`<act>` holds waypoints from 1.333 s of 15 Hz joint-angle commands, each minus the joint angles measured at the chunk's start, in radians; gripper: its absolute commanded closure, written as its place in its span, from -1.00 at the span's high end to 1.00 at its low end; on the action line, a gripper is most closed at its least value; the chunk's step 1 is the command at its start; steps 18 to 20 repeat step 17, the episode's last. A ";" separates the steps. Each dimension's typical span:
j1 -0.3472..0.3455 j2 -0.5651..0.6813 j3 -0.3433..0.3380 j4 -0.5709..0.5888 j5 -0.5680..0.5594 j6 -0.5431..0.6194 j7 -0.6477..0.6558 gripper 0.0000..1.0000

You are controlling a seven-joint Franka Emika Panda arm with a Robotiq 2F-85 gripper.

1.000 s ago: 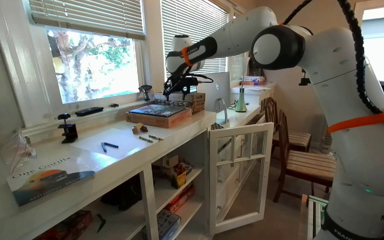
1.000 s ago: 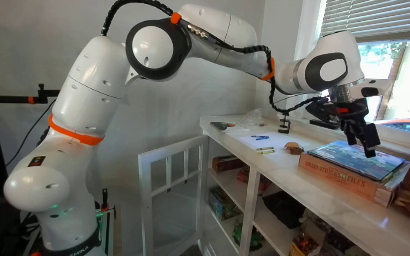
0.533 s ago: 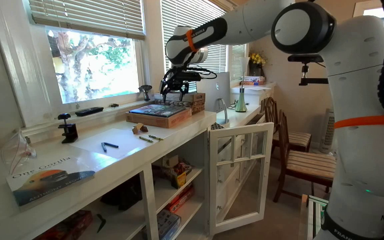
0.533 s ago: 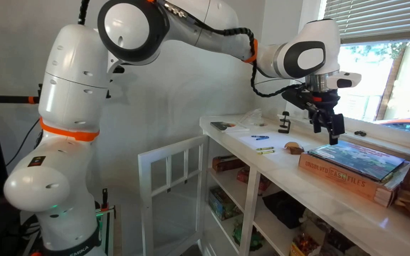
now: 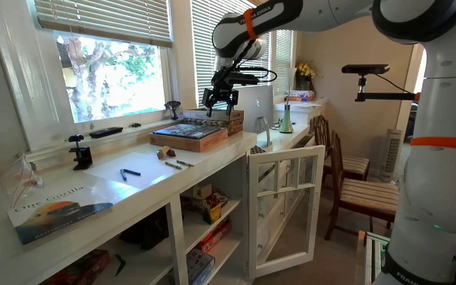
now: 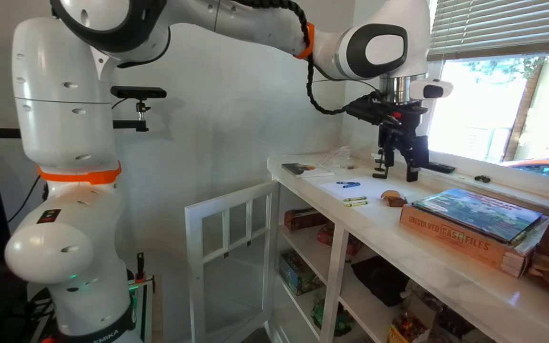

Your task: Put the crayons on the book on the countertop

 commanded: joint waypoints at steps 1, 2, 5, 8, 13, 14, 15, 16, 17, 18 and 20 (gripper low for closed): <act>-0.001 -0.103 0.002 -0.105 0.017 -0.034 -0.051 1.00; 0.001 -0.112 0.003 -0.119 0.017 -0.030 -0.056 1.00; 0.007 -0.109 0.009 -0.135 0.021 -0.019 -0.061 1.00; 0.016 -0.085 0.021 -0.138 0.021 -0.001 -0.049 1.00; 0.014 -0.079 0.024 -0.119 0.000 -0.020 -0.041 1.00; 0.014 -0.079 0.024 -0.119 0.000 -0.020 -0.041 1.00; 0.014 -0.079 0.024 -0.119 0.000 -0.020 -0.041 1.00; 0.014 -0.079 0.024 -0.119 0.000 -0.019 -0.041 1.00; 0.014 -0.079 0.024 -0.119 0.000 -0.019 -0.041 1.00; 0.014 -0.079 0.024 -0.119 0.000 -0.019 -0.041 1.00; 0.014 -0.079 0.024 -0.119 0.000 -0.019 -0.041 1.00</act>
